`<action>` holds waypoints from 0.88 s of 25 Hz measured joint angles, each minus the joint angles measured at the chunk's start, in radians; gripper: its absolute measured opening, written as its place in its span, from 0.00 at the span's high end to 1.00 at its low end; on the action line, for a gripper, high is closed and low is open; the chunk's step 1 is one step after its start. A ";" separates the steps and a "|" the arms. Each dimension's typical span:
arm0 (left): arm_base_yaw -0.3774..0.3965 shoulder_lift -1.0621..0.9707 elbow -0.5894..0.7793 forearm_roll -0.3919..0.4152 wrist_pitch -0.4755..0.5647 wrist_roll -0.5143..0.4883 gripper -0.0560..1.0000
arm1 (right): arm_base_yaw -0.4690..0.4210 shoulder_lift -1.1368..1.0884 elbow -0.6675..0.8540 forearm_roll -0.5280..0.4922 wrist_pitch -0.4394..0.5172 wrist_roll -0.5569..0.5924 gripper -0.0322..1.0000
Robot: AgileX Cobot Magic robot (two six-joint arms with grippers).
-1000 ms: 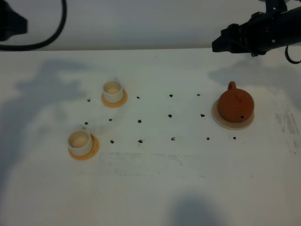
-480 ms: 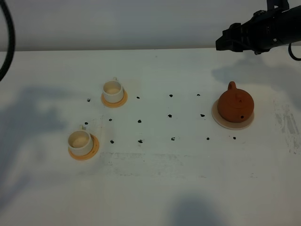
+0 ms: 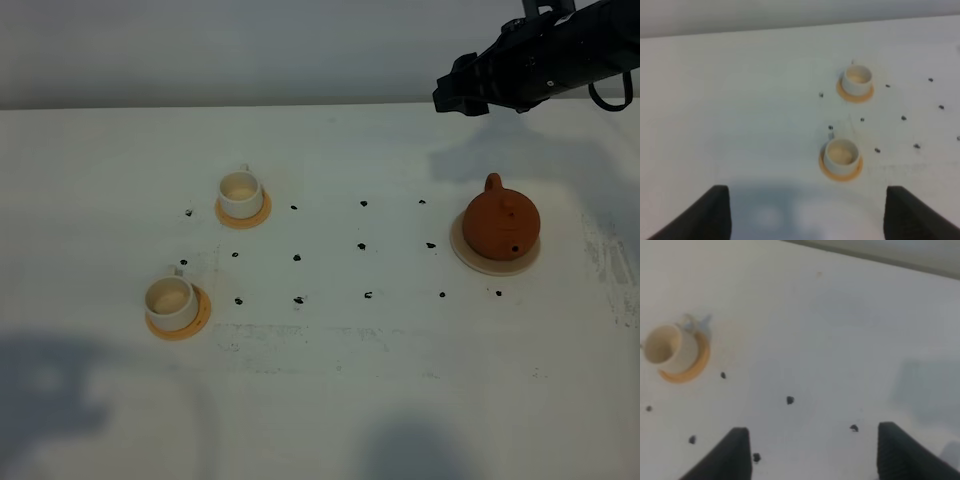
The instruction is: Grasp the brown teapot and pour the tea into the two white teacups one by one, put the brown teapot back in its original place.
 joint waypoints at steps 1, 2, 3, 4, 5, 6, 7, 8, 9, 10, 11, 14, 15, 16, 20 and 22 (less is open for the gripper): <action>0.000 -0.037 0.039 0.000 -0.008 0.000 0.37 | 0.005 0.000 0.000 -0.019 -0.004 0.011 0.43; 0.000 -0.080 0.073 0.000 -0.014 -0.001 0.37 | 0.008 0.000 0.000 -0.034 -0.008 0.021 0.43; 0.000 -0.121 0.114 0.000 -0.019 -0.005 0.37 | 0.009 0.000 0.000 -0.048 -0.010 0.032 0.43; 0.000 -0.159 0.155 0.000 -0.024 -0.011 0.37 | 0.009 0.000 0.000 -0.060 -0.011 0.041 0.43; 0.000 -0.189 0.187 0.000 -0.025 -0.018 0.37 | 0.009 0.000 0.000 -0.067 -0.012 0.045 0.43; 0.000 -0.223 0.223 0.000 -0.025 -0.025 0.37 | 0.009 0.000 0.000 -0.076 -0.014 0.049 0.43; 0.000 -0.254 0.254 0.000 -0.024 -0.032 0.37 | 0.009 0.000 0.000 -0.083 -0.014 0.052 0.43; 0.000 -0.282 0.279 0.000 -0.024 -0.039 0.37 | 0.009 0.000 0.000 -0.088 -0.014 0.055 0.43; 0.000 -0.304 0.298 0.000 -0.021 -0.043 0.37 | 0.009 0.000 0.000 -0.095 -0.014 0.057 0.43; 0.000 -0.329 0.317 0.000 -0.017 -0.046 0.37 | 0.009 0.000 0.000 -0.100 -0.014 0.062 0.43; 0.000 -0.350 0.336 0.000 -0.010 -0.047 0.37 | 0.009 0.000 0.000 -0.105 -0.014 0.065 0.43; 0.000 -0.400 0.380 0.000 0.022 -0.049 0.37 | 0.009 0.003 0.000 -0.110 -0.013 0.074 0.43; 0.000 -0.413 0.390 0.000 0.039 -0.049 0.37 | 0.009 0.003 0.000 -0.110 -0.013 0.076 0.43; 0.000 -0.423 0.397 0.000 0.050 -0.049 0.37 | 0.009 0.003 0.000 -0.111 -0.013 0.079 0.43; 0.000 -0.449 0.402 0.000 0.066 -0.049 0.37 | 0.009 0.003 0.000 -0.128 -0.014 0.079 0.43; 0.000 -0.452 0.402 0.000 0.066 -0.049 0.37 | 0.009 0.003 0.000 -0.140 -0.012 0.079 0.43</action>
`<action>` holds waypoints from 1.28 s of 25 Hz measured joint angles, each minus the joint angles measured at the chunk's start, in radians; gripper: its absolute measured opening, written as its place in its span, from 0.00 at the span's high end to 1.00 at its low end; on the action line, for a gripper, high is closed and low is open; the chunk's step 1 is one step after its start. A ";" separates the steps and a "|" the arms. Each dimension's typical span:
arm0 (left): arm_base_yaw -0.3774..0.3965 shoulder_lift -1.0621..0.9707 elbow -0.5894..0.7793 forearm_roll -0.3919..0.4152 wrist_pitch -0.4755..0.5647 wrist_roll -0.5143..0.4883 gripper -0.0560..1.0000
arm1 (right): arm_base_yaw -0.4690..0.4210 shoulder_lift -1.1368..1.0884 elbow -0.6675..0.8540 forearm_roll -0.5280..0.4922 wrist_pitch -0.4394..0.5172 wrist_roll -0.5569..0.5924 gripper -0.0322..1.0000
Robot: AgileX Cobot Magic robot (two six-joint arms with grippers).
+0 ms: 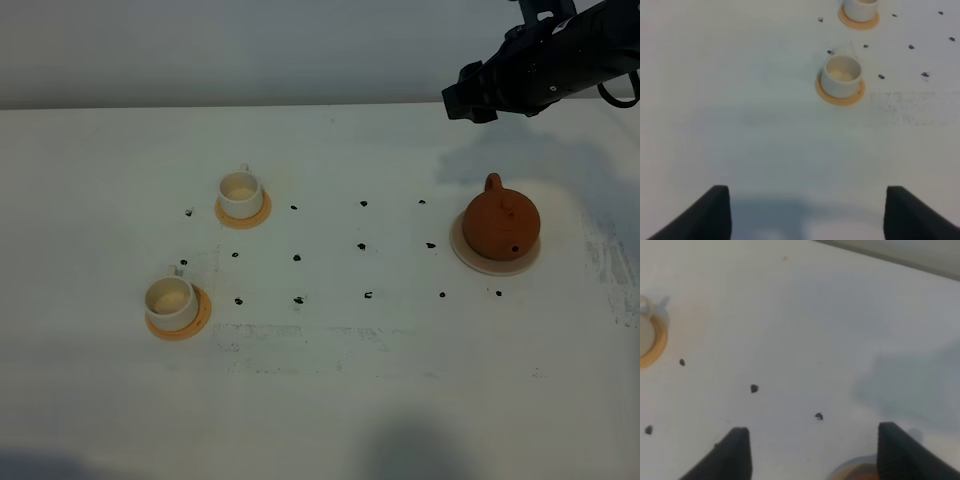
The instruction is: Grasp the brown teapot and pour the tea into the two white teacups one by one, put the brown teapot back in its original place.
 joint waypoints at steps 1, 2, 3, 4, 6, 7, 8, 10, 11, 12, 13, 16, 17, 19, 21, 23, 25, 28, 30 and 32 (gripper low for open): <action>0.000 0.000 0.000 0.000 0.000 0.000 0.37 | 0.000 0.000 0.000 -0.006 0.000 0.001 0.43; 0.000 0.000 0.000 0.000 0.000 0.000 0.37 | 0.000 0.000 0.000 -0.008 0.000 0.002 0.43; 0.000 0.000 0.000 0.000 0.000 0.000 0.37 | 0.000 0.000 0.000 -0.011 0.001 0.002 0.43; 0.000 0.000 0.000 0.000 0.000 0.000 0.37 | 0.000 0.000 0.000 -0.015 0.002 0.002 0.43; 0.000 -0.006 0.000 0.000 0.000 0.000 0.37 | 0.000 0.000 0.000 -0.018 0.002 0.006 0.43; 0.000 -0.015 0.000 0.000 0.000 0.000 0.37 | 0.000 0.000 0.000 -0.018 0.002 0.007 0.43; 0.000 -0.027 0.000 0.000 0.000 0.000 0.37 | 0.000 0.000 0.000 -0.020 0.002 0.008 0.43; 0.000 -0.051 0.000 0.000 0.000 0.000 0.37 | 0.000 0.000 0.000 -0.021 0.002 0.008 0.43; 0.000 -0.054 0.000 0.000 0.000 0.000 0.37 | 0.000 0.000 0.000 -0.022 0.002 0.009 0.43; 0.000 -0.054 0.000 0.000 0.000 0.000 0.37 | 0.000 0.000 0.000 -0.023 0.003 0.010 0.43; 0.000 -0.054 0.000 0.000 0.000 0.000 0.37 | 0.000 0.000 0.000 -0.024 0.004 0.010 0.43; 0.000 -0.055 0.000 0.000 0.000 0.000 0.37 | 0.000 0.003 0.000 -0.024 0.004 0.010 0.43; 0.000 -0.055 0.000 0.000 0.000 0.000 0.37 | 0.000 0.008 0.000 -0.024 0.004 0.011 0.43; 0.000 -0.055 0.000 0.000 0.000 0.000 0.37 | 0.000 0.024 0.000 -0.024 0.004 0.015 0.43; 0.000 -0.055 0.000 0.000 0.000 0.000 0.37 | 0.000 0.044 0.000 -0.024 0.007 0.018 0.43; 0.000 -0.055 0.000 0.000 0.000 0.000 0.37 | 0.000 0.062 0.000 -0.024 0.013 0.022 0.43; 0.000 -0.055 0.000 0.000 0.000 0.000 0.37 | 0.000 0.069 0.000 -0.026 0.017 0.026 0.43; 0.000 -0.055 0.000 0.000 0.000 0.000 0.37 | 0.000 0.069 0.000 -0.026 0.017 0.040 0.43; 0.000 -0.055 0.000 0.000 0.000 0.000 0.37 | 0.000 0.069 0.000 -0.026 0.017 0.063 0.43; 0.000 -0.055 0.000 0.000 0.000 0.000 0.37 | 0.000 0.069 0.000 -0.026 0.017 0.078 0.43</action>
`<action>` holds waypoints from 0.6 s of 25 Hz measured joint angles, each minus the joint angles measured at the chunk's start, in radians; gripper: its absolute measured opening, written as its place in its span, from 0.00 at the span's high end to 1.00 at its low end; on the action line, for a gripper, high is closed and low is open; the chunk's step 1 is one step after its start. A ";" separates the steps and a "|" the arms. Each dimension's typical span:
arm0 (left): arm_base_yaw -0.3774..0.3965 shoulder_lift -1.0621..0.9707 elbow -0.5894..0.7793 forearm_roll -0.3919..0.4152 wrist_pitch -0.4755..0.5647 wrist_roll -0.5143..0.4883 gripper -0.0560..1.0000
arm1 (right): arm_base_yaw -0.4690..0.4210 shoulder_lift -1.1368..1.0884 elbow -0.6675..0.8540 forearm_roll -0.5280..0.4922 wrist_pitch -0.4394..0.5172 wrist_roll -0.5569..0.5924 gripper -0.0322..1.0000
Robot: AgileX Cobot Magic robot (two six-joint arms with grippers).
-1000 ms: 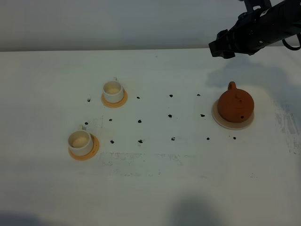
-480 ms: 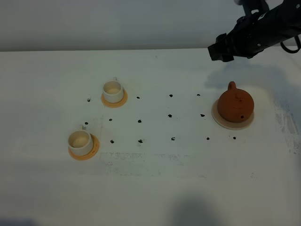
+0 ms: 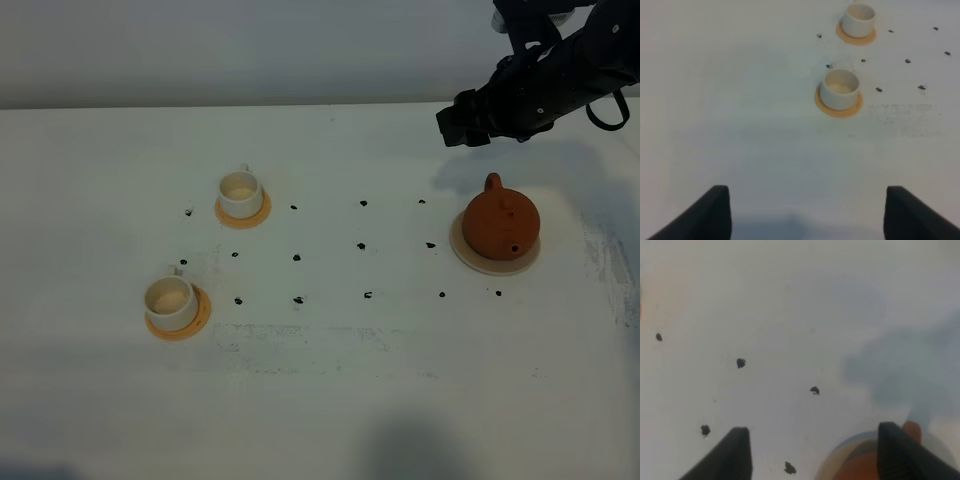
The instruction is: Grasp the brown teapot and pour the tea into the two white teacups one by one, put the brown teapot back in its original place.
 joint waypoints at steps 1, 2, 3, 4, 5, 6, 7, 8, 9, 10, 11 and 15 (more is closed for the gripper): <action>0.000 0.000 0.000 0.000 0.000 0.000 0.37 | 0.000 0.000 0.000 -0.002 -0.001 0.005 0.43; 0.000 0.000 0.000 0.000 0.000 0.000 0.37 | 0.000 0.000 0.000 -0.002 -0.004 0.012 0.43; 0.000 0.000 0.000 0.000 0.000 0.000 0.37 | 0.000 0.000 -0.004 -0.005 -0.006 0.020 0.43; 0.000 0.000 0.000 0.000 0.000 0.000 0.37 | 0.000 0.001 -0.012 -0.017 -0.006 0.033 0.43; 0.000 0.000 0.000 0.000 0.000 0.000 0.37 | 0.000 0.002 -0.024 -0.028 -0.006 0.051 0.43; 0.000 0.000 0.000 0.000 0.000 0.000 0.37 | 0.000 0.002 -0.041 -0.042 -0.006 0.073 0.43; 0.000 0.000 0.000 0.000 0.000 0.000 0.37 | 0.000 0.002 -0.056 -0.066 -0.009 0.095 0.43; 0.000 0.000 0.000 0.000 0.000 0.000 0.37 | 0.000 0.002 -0.074 -0.099 -0.012 0.128 0.43; 0.000 0.000 0.000 0.000 0.000 0.000 0.37 | 0.000 0.006 -0.090 -0.130 -0.014 0.163 0.43; 0.000 0.000 0.000 0.000 0.000 0.000 0.37 | 0.000 0.011 -0.104 -0.164 -0.015 0.192 0.43; 0.000 0.000 0.000 0.000 0.000 0.000 0.37 | 0.000 0.019 -0.113 -0.191 -0.016 0.220 0.43; 0.000 0.000 0.000 0.000 0.000 0.000 0.37 | 0.000 0.079 -0.131 -0.238 -0.014 0.280 0.43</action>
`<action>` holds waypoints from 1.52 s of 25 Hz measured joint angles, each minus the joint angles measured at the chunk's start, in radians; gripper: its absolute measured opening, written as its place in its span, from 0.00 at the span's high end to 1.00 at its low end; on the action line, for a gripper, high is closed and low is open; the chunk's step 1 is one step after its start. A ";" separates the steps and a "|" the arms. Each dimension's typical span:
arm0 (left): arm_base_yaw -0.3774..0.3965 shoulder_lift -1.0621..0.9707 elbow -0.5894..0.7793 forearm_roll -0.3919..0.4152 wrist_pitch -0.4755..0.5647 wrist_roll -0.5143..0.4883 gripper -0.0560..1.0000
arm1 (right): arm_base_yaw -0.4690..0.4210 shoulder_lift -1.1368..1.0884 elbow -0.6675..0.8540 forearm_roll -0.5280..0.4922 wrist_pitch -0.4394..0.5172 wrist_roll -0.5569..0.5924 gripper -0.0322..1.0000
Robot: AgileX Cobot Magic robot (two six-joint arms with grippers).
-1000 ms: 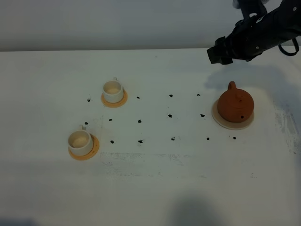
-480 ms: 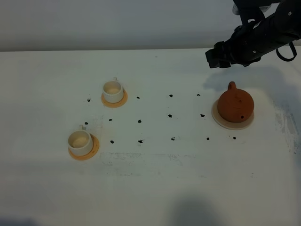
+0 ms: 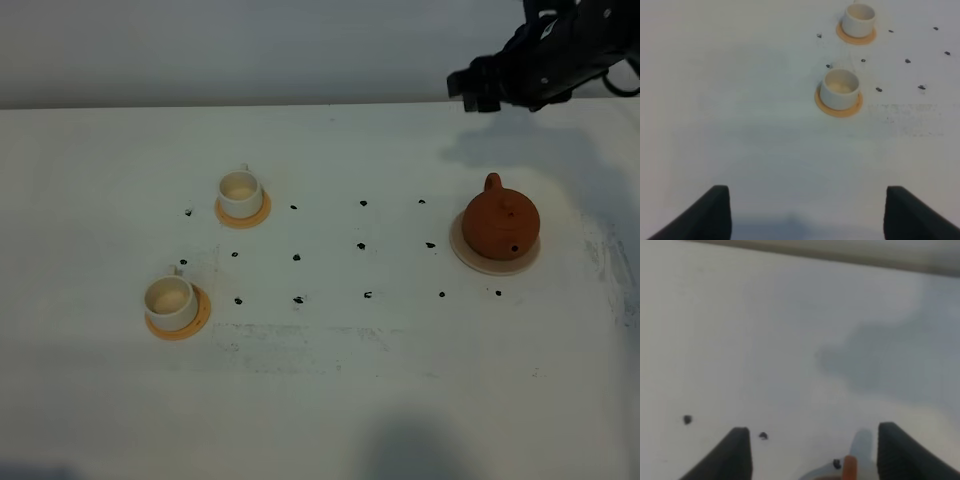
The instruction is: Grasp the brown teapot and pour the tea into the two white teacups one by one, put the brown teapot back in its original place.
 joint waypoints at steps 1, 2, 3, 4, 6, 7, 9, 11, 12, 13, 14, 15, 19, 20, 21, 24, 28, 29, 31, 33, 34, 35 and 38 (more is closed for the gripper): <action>0.000 0.000 0.000 0.000 0.000 0.000 0.37 | 0.000 0.019 -0.003 -0.011 0.000 0.002 0.43; 0.000 0.000 0.000 0.000 0.000 0.000 0.37 | 0.000 0.034 -0.004 -0.017 -0.001 0.005 0.43; 0.000 0.000 0.000 0.000 0.000 0.000 0.37 | 0.000 0.052 -0.005 -0.020 -0.003 0.007 0.43; 0.000 0.000 0.000 0.000 0.000 0.000 0.37 | 0.000 0.067 -0.005 -0.022 -0.007 0.007 0.43; 0.000 0.000 0.000 0.000 0.000 0.000 0.37 | 0.000 0.091 -0.005 -0.026 -0.011 0.007 0.43; 0.000 0.000 0.000 0.000 0.000 0.000 0.37 | 0.000 0.101 -0.005 -0.028 -0.014 0.007 0.43; 0.000 0.000 0.000 0.000 0.000 0.000 0.37 | 0.000 0.114 -0.005 -0.033 -0.014 0.007 0.43; 0.000 0.000 0.000 0.000 0.000 0.000 0.37 | 0.000 0.122 -0.005 -0.046 -0.015 0.007 0.43; 0.000 0.000 0.000 0.000 0.000 0.000 0.37 | 0.000 0.125 -0.005 -0.052 -0.016 0.007 0.43; 0.000 0.000 0.000 0.000 0.000 0.000 0.37 | 0.000 0.128 -0.005 -0.064 -0.017 0.007 0.43; 0.000 0.000 0.000 0.000 0.000 0.000 0.37 | 0.000 0.132 -0.005 -0.077 -0.017 0.007 0.43; 0.000 0.000 0.000 0.000 0.000 0.000 0.37 | 0.000 0.135 -0.005 -0.092 -0.017 0.007 0.43; 0.000 0.000 0.000 0.000 0.000 0.000 0.37 | 0.000 0.149 -0.007 -0.118 -0.016 0.007 0.43; 0.000 0.000 0.000 0.000 0.000 0.000 0.37 | 0.000 0.152 -0.007 -0.122 -0.016 0.007 0.43; 0.000 0.000 0.000 0.000 0.000 0.000 0.37 | 0.000 0.154 -0.007 -0.124 -0.016 0.007 0.43; 0.000 0.000 0.000 0.000 0.000 0.000 0.37 | 0.000 0.155 -0.007 -0.140 -0.013 0.007 0.43; 0.000 0.000 0.000 0.000 0.000 0.000 0.37 | 0.000 0.155 -0.007 -0.165 0.001 0.007 0.43; 0.000 0.000 0.000 0.000 0.000 0.000 0.37 | 0.000 0.155 -0.007 -0.171 0.006 0.007 0.43; 0.000 0.000 0.000 0.000 0.000 0.000 0.37 | 0.000 0.155 -0.007 -0.177 0.021 0.007 0.43; 0.000 0.000 0.000 0.000 0.000 0.000 0.37 | -0.002 0.155 -0.007 -0.179 0.033 0.007 0.43; 0.000 0.000 0.000 0.000 0.000 0.000 0.37 | -0.002 0.155 -0.007 -0.179 0.036 0.007 0.43; 0.000 0.000 0.000 0.000 0.000 0.000 0.37 | -0.002 0.155 -0.008 -0.181 0.036 0.007 0.43; 0.000 0.000 0.000 0.000 0.000 0.000 0.37 | -0.002 0.155 -0.008 -0.185 0.038 0.007 0.43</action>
